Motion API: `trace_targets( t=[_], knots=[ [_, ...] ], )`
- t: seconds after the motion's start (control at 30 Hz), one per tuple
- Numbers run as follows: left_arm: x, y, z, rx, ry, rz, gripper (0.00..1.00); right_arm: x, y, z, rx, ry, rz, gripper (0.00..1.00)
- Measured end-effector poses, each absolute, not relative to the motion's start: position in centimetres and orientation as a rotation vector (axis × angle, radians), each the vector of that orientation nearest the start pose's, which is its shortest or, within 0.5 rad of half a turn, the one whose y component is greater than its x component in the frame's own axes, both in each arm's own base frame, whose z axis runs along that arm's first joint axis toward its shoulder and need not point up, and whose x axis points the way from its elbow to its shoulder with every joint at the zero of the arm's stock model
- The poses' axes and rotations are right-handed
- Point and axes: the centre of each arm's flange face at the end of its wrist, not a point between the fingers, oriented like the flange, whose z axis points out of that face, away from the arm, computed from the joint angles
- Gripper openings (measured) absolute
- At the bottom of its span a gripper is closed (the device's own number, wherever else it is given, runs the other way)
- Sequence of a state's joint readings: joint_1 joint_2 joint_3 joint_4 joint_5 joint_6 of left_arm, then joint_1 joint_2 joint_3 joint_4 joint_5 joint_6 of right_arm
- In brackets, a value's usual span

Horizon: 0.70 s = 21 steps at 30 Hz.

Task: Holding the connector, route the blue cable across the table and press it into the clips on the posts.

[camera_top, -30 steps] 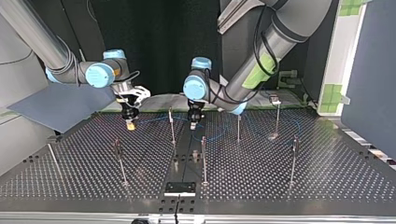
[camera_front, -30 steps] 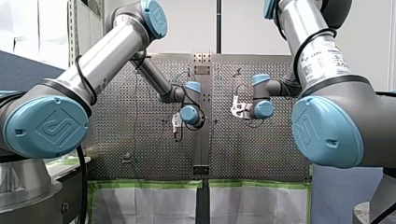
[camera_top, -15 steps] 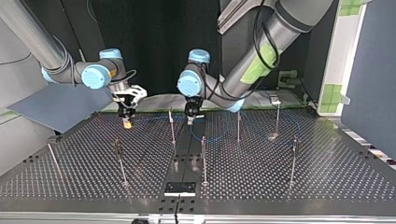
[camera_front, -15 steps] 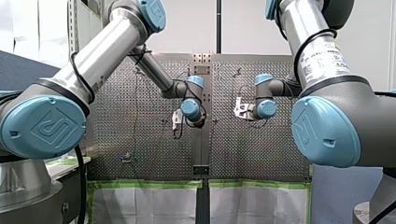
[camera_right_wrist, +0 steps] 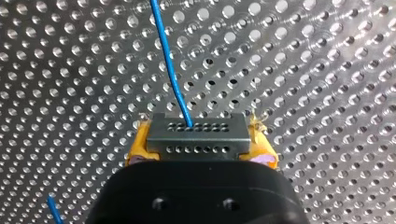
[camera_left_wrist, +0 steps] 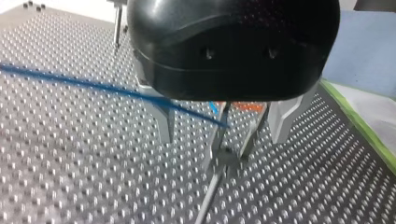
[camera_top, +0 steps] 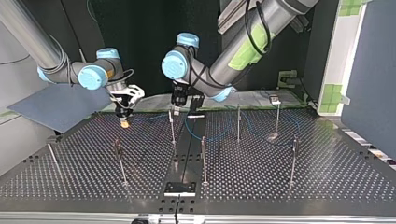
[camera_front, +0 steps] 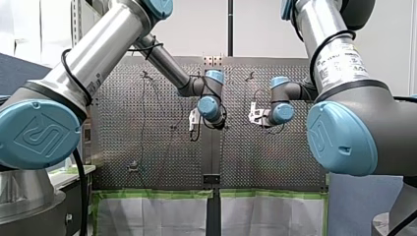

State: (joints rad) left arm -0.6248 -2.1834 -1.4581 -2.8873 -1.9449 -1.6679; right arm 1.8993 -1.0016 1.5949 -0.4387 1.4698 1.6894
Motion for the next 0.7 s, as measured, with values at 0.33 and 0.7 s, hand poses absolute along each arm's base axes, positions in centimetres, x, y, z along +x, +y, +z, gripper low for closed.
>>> trace_targets(
  t=[0.33,0.7],
  knots=[
    [43.6,-50.5,20.7,0.180,1.722,-0.258,1.00,33.0,-55.5,22.2,1.557,-1.168,1.524,0.00],
    [43.8,-53.3,19.0,0.125,1.729,-0.301,1.00,31.5,-55.1,23.2,1.520,-1.184,1.496,0.00]
  ],
)
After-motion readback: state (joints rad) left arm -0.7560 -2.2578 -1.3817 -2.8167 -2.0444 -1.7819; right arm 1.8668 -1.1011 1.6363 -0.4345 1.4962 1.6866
